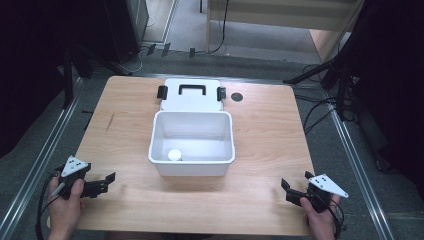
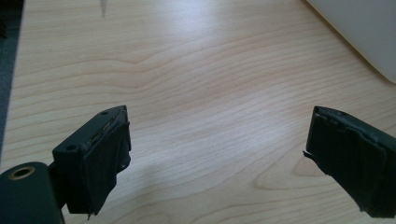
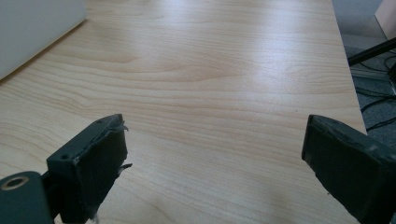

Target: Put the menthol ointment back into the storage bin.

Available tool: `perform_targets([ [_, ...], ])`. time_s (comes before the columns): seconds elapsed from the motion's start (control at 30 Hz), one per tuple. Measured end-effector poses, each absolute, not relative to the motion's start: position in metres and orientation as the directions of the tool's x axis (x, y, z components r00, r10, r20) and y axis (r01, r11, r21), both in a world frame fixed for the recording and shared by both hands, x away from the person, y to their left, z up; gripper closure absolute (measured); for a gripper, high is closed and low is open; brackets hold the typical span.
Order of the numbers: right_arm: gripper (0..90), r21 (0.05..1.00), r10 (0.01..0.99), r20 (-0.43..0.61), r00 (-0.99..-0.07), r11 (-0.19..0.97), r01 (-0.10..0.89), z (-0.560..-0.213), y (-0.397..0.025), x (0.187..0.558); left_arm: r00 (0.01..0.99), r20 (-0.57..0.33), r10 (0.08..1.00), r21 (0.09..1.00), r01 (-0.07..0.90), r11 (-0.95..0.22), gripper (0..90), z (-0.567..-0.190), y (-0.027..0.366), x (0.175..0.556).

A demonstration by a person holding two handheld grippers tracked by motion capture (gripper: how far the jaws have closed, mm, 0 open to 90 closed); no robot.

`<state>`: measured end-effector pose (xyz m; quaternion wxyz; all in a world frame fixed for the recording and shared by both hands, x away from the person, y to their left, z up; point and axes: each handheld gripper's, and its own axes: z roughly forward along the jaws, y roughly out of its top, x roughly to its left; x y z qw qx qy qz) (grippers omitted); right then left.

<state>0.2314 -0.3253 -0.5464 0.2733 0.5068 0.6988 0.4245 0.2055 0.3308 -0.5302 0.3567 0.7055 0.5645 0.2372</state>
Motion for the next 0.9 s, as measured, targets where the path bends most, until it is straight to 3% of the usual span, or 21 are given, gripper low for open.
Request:
perform_targets([
  [0.23,7.0,0.869,0.943,0.047,-0.331,0.125,0.479,-0.546,-0.325,0.232,0.181,-0.135,0.974,0.814,0.581,0.005,7.3,-0.545,0.340,0.198],
  [0.47,7.0,0.870,0.947,0.051,-0.318,0.113,0.479,-0.546,-0.326,0.232,0.197,-0.065,0.978,0.844,0.535,-0.052,7.3,-0.544,0.341,0.191],
  [0.7,7.0,0.868,0.953,0.049,-0.300,0.108,0.484,-0.547,-0.326,0.233,0.152,-0.029,0.988,0.846,0.530,-0.056,7.3,-0.546,0.359,0.184],
  [0.9,7.1,0.865,0.956,0.036,-0.290,0.116,0.489,-0.547,-0.324,0.233,0.171,-0.101,0.980,0.849,0.528,-0.005,7.3,-0.549,0.362,0.185],
])
